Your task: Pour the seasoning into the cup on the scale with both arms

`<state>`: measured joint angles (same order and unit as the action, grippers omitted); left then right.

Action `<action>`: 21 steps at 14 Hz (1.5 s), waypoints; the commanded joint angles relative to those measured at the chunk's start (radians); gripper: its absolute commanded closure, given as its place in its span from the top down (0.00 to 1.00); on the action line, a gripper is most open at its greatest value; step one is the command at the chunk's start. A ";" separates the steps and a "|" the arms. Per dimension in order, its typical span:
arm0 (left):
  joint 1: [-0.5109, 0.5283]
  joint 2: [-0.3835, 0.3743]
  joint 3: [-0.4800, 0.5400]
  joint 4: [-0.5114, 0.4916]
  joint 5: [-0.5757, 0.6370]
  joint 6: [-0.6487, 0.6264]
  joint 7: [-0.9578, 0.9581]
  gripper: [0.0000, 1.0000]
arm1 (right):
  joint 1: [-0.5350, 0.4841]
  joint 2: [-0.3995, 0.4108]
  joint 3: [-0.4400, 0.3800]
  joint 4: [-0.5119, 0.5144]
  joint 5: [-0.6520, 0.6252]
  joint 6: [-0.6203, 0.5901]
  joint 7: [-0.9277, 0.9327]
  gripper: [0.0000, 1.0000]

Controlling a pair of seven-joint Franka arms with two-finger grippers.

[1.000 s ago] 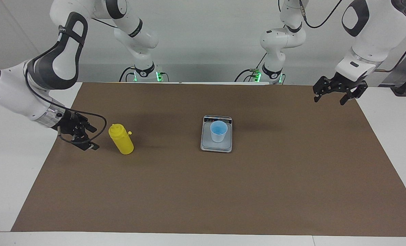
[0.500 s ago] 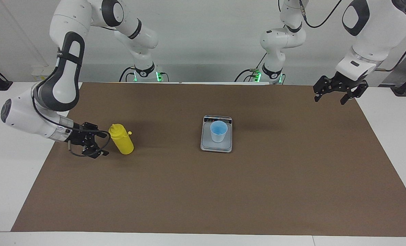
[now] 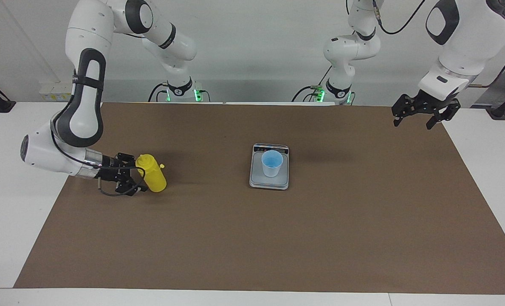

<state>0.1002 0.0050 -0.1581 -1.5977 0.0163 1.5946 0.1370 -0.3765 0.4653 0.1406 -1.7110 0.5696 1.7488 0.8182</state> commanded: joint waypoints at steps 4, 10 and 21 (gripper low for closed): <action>0.001 -0.026 0.000 -0.024 0.018 -0.008 0.026 1.00 | -0.015 -0.063 0.011 -0.098 0.055 0.031 -0.034 0.64; 0.012 -0.026 0.006 -0.024 0.017 -0.008 0.024 1.00 | 0.013 -0.103 0.013 -0.091 0.088 0.075 0.033 0.00; 0.012 -0.028 0.006 -0.024 0.017 -0.001 0.024 1.00 | 0.315 -0.214 0.010 -0.044 -0.204 0.409 0.569 0.00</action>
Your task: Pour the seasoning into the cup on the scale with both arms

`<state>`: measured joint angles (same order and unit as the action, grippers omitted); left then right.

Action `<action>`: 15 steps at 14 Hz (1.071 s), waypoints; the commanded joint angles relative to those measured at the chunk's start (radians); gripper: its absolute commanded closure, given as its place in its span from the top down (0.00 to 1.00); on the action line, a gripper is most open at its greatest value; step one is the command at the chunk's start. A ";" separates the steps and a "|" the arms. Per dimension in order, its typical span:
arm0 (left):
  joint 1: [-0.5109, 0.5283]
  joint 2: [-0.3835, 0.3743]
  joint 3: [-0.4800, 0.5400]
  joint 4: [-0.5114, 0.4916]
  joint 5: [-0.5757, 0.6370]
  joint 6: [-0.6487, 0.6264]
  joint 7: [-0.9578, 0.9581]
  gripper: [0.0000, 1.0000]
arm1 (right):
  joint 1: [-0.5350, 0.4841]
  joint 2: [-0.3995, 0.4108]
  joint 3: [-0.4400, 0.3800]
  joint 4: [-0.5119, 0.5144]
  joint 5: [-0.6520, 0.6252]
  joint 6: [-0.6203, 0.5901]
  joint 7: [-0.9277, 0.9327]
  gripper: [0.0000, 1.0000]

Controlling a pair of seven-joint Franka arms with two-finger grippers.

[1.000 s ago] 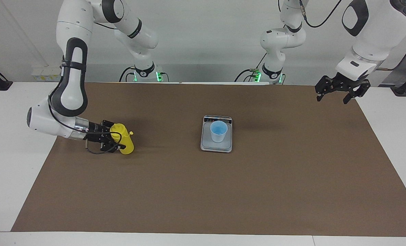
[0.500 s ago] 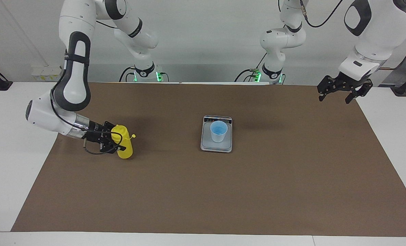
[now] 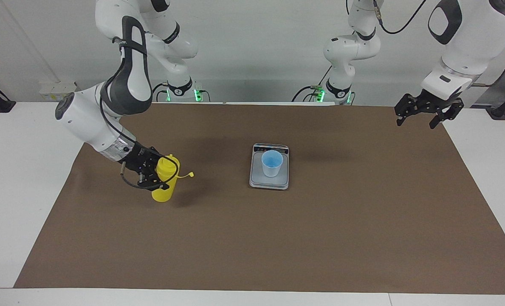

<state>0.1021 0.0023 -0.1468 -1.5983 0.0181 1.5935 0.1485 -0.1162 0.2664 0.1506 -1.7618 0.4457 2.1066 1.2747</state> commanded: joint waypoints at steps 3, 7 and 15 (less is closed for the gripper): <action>0.010 -0.025 -0.005 -0.023 0.016 0.000 0.013 1.00 | 0.174 -0.013 0.001 0.008 -0.315 0.150 0.294 0.00; 0.010 -0.025 -0.005 -0.023 0.016 0.000 0.013 1.00 | 0.301 -0.013 0.001 0.004 -0.507 0.237 0.477 0.00; 0.010 -0.025 -0.005 -0.023 0.016 0.000 0.013 1.00 | 0.483 0.010 0.003 -0.015 -1.071 0.323 0.676 0.00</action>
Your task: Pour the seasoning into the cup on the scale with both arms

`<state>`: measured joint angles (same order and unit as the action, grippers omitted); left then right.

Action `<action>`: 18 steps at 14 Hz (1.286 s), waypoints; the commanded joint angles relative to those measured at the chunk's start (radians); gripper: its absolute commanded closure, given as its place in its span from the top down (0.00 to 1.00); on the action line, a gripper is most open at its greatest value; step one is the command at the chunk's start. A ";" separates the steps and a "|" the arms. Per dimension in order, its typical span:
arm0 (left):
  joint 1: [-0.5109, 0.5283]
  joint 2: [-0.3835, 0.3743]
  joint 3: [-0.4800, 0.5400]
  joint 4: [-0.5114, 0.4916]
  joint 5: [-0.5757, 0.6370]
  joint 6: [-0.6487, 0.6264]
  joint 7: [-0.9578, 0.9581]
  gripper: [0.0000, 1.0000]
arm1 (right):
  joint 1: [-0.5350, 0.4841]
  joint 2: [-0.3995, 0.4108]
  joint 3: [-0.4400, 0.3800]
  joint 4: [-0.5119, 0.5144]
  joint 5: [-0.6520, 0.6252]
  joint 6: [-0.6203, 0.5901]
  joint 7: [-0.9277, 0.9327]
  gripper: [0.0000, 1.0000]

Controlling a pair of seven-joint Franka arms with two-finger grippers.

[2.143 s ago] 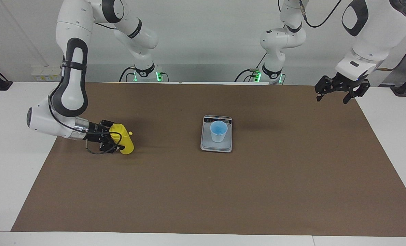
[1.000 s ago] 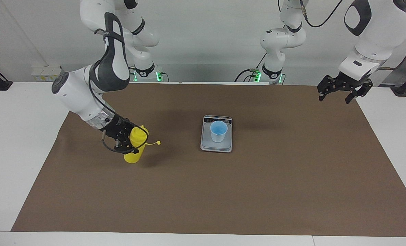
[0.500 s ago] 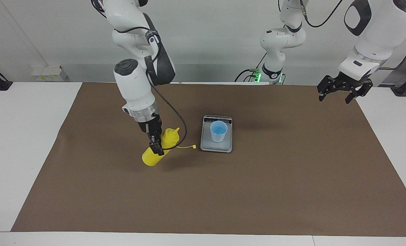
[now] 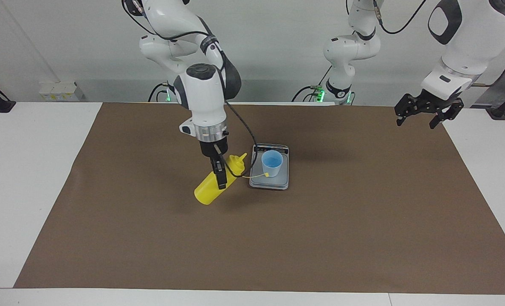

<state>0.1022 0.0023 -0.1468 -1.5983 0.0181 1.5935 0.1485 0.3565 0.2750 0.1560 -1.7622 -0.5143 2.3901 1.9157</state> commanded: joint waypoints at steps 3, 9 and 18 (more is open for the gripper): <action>0.010 -0.025 -0.005 -0.023 0.016 0.000 0.013 1.00 | 0.044 -0.005 -0.003 -0.034 -0.277 0.038 0.106 0.00; 0.010 -0.025 -0.005 -0.023 0.016 0.000 0.013 1.00 | 0.073 -0.004 -0.001 -0.068 -0.514 0.044 0.265 0.00; 0.010 -0.025 -0.005 -0.022 0.016 0.000 0.013 1.00 | 0.151 0.056 -0.001 -0.083 -0.935 -0.003 0.616 0.00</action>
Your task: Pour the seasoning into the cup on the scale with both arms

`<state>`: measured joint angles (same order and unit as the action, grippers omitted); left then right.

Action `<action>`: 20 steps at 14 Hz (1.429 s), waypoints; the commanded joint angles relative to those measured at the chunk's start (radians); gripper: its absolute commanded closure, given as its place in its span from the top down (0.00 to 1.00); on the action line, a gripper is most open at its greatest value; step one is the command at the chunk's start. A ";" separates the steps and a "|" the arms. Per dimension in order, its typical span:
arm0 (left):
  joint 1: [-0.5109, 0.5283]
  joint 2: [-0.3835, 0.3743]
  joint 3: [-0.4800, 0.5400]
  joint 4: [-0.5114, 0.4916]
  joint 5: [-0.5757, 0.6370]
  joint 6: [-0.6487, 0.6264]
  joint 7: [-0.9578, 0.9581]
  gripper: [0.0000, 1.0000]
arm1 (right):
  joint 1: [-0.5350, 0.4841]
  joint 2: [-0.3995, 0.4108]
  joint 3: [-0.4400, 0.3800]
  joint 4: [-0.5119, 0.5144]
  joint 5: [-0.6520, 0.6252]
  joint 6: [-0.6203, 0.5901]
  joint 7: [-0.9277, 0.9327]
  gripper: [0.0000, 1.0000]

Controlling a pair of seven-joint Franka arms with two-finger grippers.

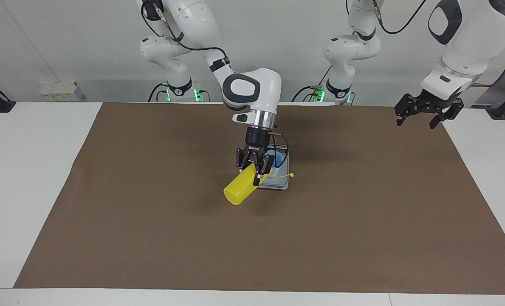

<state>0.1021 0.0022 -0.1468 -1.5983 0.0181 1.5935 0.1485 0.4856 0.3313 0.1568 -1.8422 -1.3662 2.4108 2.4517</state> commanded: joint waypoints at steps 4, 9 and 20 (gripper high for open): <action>0.010 -0.025 -0.005 -0.022 0.016 0.000 0.013 1.00 | 0.024 0.005 -0.002 -0.025 -0.155 -0.036 0.124 0.00; 0.010 -0.025 -0.005 -0.023 0.016 0.000 0.013 1.00 | 0.024 0.005 0.000 -0.040 -0.220 -0.024 0.153 0.00; 0.010 -0.025 -0.005 -0.023 0.016 0.000 0.013 1.00 | -0.022 -0.043 0.003 -0.045 -0.179 0.066 0.147 0.00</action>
<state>0.1022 0.0021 -0.1468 -1.5983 0.0181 1.5935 0.1485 0.4992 0.3294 0.1554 -1.8726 -1.5406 2.4306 2.5700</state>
